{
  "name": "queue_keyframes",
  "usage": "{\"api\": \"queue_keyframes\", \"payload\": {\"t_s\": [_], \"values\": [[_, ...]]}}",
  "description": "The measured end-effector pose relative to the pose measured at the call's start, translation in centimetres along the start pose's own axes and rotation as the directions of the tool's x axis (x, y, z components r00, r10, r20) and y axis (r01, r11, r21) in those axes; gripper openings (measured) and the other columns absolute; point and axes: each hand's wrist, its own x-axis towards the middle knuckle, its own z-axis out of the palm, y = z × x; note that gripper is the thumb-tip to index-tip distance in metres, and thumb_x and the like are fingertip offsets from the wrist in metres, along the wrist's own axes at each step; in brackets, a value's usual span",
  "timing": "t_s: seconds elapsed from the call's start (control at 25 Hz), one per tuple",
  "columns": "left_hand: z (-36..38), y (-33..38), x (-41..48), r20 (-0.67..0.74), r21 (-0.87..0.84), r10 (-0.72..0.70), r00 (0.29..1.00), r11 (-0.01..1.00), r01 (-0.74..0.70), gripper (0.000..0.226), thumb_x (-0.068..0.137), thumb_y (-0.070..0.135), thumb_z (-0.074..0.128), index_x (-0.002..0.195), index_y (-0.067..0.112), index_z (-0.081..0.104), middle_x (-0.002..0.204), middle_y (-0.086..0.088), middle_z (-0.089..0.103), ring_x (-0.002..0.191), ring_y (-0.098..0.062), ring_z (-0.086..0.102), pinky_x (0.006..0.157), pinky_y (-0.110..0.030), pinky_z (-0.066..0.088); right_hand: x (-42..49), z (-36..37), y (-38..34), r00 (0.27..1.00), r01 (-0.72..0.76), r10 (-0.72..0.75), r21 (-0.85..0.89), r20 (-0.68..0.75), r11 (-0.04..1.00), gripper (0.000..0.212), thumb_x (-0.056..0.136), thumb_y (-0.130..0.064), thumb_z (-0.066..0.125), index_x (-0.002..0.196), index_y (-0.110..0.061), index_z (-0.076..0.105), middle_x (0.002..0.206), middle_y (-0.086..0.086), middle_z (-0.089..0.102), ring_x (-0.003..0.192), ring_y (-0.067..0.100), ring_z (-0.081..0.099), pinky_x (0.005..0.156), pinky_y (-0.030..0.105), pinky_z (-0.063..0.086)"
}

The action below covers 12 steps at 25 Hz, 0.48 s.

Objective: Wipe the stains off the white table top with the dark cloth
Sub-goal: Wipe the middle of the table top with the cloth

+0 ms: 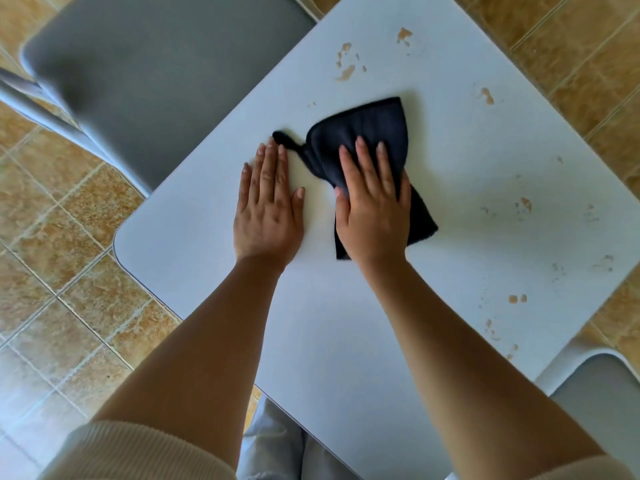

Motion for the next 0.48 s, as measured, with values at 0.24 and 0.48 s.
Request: {"api": "queue_keyframes", "payload": {"t_s": [0.24,0.48], "values": [[0.0,0.2,0.2,0.02,-0.016,-0.008,1.0,1.0,0.008,0.059,0.103,0.034,0.021,0.152,0.002,0.016,0.16,-0.013,0.016,0.149,-0.022,0.012,0.122,-0.035,0.003,-5.0,-2.8,6.9,0.997,0.008,-0.002,-0.084,0.075,0.996,0.05,0.104,-0.034,0.036,0.153,-0.025,0.038,0.161,0.0,0.033,0.151,0.023,0.027,0.116,0.049,0.032],[0.0,0.1,0.3,0.023,-0.002,-0.003,1.0,1.0,0.003,0.059,0.103,0.033,0.023,0.153,0.002,0.016,0.16,-0.013,0.014,0.149,-0.021,0.01,0.122,-0.033,0.001,3.1,-1.5,7.0,0.957,-0.285,0.288,-0.074,0.036,0.956,0.053,0.102,-0.04,0.037,0.154,-0.027,0.035,0.163,-0.002,0.029,0.152,0.024,0.023,0.118,0.052,0.026]]}}
